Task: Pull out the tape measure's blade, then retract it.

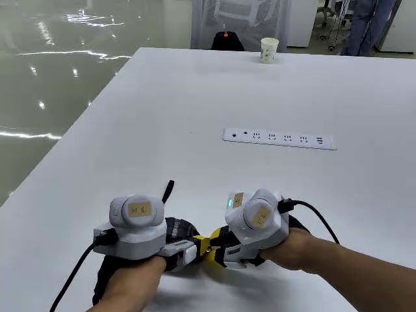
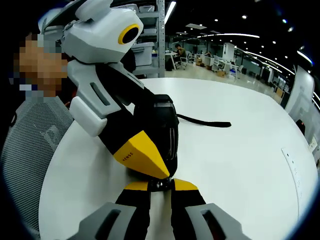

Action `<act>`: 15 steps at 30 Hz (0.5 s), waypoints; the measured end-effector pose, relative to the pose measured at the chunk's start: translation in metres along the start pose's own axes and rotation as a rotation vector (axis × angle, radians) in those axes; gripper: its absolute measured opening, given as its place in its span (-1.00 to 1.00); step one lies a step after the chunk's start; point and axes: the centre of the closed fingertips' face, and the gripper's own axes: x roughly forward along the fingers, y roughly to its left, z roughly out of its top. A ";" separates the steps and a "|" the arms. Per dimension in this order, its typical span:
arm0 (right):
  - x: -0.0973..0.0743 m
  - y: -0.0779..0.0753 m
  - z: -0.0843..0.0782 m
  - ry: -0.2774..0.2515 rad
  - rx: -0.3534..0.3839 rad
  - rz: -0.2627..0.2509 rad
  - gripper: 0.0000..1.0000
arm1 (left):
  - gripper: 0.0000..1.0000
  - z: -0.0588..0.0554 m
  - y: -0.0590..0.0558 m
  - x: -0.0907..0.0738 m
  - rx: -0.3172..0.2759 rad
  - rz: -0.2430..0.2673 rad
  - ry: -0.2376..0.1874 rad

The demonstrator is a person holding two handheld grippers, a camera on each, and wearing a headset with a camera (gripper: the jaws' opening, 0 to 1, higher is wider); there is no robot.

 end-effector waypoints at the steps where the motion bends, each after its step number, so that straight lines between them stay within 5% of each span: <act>1: 0.000 0.000 0.000 0.001 -0.001 -0.001 -0.76 | 0.26 0.000 0.000 0.000 0.000 0.000 -0.001; 15: -0.001 0.000 -0.001 0.003 0.008 -0.011 -0.75 | 0.28 0.001 0.000 -0.001 0.012 0.000 -0.004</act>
